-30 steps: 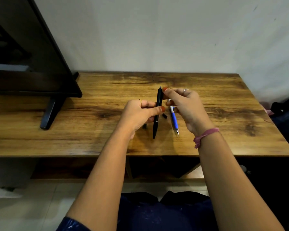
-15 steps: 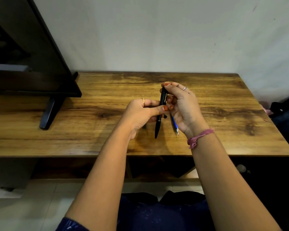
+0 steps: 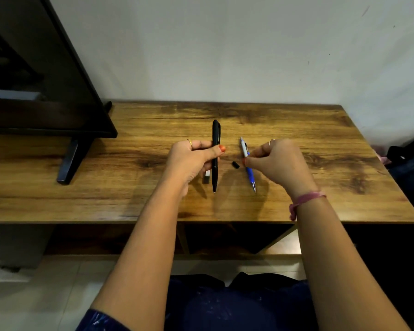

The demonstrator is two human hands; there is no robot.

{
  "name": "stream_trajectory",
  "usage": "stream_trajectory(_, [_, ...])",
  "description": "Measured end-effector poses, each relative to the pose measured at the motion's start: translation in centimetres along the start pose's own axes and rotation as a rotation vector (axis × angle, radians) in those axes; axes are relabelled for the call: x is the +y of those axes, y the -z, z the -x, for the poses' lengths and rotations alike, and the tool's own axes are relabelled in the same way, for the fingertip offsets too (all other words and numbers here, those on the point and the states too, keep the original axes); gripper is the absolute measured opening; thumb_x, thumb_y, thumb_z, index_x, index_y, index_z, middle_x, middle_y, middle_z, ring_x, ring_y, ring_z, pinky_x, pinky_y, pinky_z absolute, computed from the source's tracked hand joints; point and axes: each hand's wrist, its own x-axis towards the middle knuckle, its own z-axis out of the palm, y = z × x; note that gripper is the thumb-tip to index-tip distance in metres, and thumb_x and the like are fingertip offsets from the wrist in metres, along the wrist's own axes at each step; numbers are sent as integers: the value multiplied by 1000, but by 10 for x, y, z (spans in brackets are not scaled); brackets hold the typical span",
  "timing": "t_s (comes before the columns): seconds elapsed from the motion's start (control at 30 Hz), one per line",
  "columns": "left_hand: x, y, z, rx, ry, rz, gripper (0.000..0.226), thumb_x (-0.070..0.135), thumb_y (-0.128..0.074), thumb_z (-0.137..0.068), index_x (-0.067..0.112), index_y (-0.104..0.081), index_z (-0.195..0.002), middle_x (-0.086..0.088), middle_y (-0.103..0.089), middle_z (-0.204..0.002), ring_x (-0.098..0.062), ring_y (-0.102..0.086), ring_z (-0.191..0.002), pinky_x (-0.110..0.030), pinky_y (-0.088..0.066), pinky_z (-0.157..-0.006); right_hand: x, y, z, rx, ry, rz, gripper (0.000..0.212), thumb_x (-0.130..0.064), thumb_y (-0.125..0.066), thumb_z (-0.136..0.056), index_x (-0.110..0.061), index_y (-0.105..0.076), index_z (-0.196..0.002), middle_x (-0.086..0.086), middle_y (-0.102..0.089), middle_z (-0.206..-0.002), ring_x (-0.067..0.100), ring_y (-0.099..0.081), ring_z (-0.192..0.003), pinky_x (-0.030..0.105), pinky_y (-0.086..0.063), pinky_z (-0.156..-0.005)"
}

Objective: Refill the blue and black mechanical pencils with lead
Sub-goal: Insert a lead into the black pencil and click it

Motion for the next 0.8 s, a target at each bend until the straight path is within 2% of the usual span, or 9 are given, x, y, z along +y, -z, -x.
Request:
stream_trajectory(0.1, [0, -2, -1, -4, -7, 2, 27, 19, -81, -72, 14, -69, -96, -3, -74, -92, -13, -71, -86, -18, -55, -66, 2, -10, 4, 16, 10, 194, 4, -25, -77, -76, -23, -74, -76, 1, -68, -76, 20, -63, -78, 28, -45, -64])
stream_trajectory(0.2, [-1, -4, -1, -12, -10, -9, 27, 19, -81, -72, 13, -70, -96, -4, -74, -92, -14, -71, -87, -22, -57, -72, 3, -16, 4, 38, 17, 282, 11, -23, -72, -78, -18, -75, -87, 7, -71, -89, 26, -65, -88, 34, -53, -74])
stream_trajectory(0.33, [-2, -4, -3, -2, -18, -5, 25, 19, -81, -72, 14, -70, -94, -3, -74, -92, -14, -71, -87, -22, -57, -71, 1, -22, 0, 38, 35, 299, 17, -23, -69, -81, -14, -72, -94, 8, -70, -92, 27, -64, -92, 39, -55, -80])
stream_trajectory(0.57, [-5, -4, -6, -5, -15, -40, 30, 22, -81, -71, 12, -70, -98, -3, -74, -94, -14, -70, -90, -20, -56, -68, -2, -24, -4, 43, 57, 265, 14, -20, -71, -82, -12, -74, -94, 7, -69, -85, 23, -64, -80, 32, -53, -68])
stream_trajectory(0.67, [-5, -2, -6, -4, -19, -36, 32, 22, -81, -71, 12, -70, -99, -4, -74, -93, -14, -70, -89, -19, -55, -67, -1, -20, -2, 30, 55, 201, 11, -18, -71, -81, -16, -77, -91, 6, -70, -83, 21, -65, -78, 34, -56, -70])
stream_trajectory(0.73, [-5, -2, -6, -1, -17, -28, 30, 21, -81, -71, 13, -70, -98, -3, -74, -93, -14, -71, -88, -20, -56, -69, 2, -15, -3, 85, 59, 135, 10, -16, -70, -82, -15, -76, -90, 5, -71, -82, 21, -66, -79, 37, -57, -73])
stream_trajectory(0.8, [-5, -2, -5, 2, -16, -22, 27, 20, -81, -71, 16, -69, -94, -3, -74, -92, -14, -71, -87, -22, -57, -70, 4, -8, -4, 165, 62, 44, 9, -16, -68, -82, -14, -76, -87, 0, -67, -72, 14, -63, -69, 25, -54, -62])
